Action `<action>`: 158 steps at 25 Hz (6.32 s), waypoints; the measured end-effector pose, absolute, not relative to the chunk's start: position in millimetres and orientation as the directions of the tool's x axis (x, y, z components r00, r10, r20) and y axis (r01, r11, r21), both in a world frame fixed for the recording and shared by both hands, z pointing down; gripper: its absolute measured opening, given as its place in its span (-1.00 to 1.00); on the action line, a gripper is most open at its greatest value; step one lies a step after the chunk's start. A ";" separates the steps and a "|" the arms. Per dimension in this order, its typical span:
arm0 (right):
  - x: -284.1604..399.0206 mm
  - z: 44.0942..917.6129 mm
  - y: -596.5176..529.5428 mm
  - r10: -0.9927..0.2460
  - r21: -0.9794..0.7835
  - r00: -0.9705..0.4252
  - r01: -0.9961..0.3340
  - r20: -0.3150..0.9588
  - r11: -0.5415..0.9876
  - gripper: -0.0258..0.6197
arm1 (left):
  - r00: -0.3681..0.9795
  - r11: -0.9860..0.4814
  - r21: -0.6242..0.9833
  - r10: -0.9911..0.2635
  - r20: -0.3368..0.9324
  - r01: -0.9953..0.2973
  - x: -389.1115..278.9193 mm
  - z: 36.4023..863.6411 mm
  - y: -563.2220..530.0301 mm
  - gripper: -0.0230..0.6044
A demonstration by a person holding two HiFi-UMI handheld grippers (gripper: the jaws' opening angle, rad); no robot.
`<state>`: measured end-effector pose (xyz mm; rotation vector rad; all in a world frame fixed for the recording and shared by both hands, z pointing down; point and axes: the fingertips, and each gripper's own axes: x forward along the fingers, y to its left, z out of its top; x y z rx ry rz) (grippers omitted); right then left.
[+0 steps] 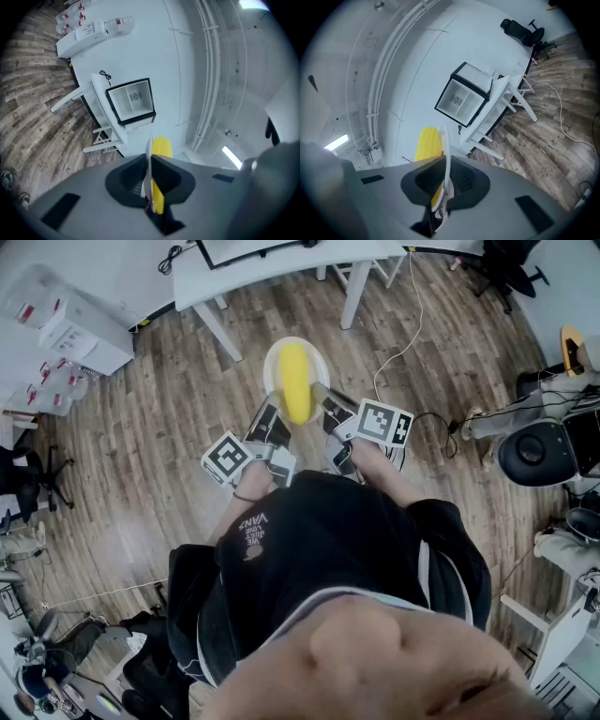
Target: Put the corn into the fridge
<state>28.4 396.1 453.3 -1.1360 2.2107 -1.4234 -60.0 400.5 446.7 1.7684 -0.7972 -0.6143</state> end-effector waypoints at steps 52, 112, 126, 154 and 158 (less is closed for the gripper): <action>82.4 482.1 380.9 -0.695 -0.868 -0.695 -0.447 0.185 0.215 -0.83 | 0.610 -0.167 0.955 -0.792 0.019 -0.247 -4.4 481.2 396.3 -0.82; 11.8 487.1 75.1 -0.741 -0.847 -0.622 -0.513 0.253 0.141 -0.83 | 0.679 -0.130 0.962 -0.731 0.072 -0.241 -78.5 491.1 82.9 -0.82; 35.1 487.5 8.2 -0.698 -0.851 -0.676 -0.492 0.238 0.186 -0.83 | 0.626 -0.123 0.958 -0.777 0.069 -0.259 -54.2 489.2 22.1 -0.82; 49.5 499.6 -63.4 -0.605 -0.861 -0.758 -0.455 0.243 0.225 -0.83 | 0.523 -0.070 0.962 -0.848 0.082 -0.265 -37.5 499.7 -38.8 -0.82; 44.8 499.5 -79.4 -0.616 -0.860 -0.748 -0.462 0.247 0.216 -0.83 | 0.542 -0.085 0.965 -0.838 0.065 -0.248 -40.8 497.3 -56.6 -0.82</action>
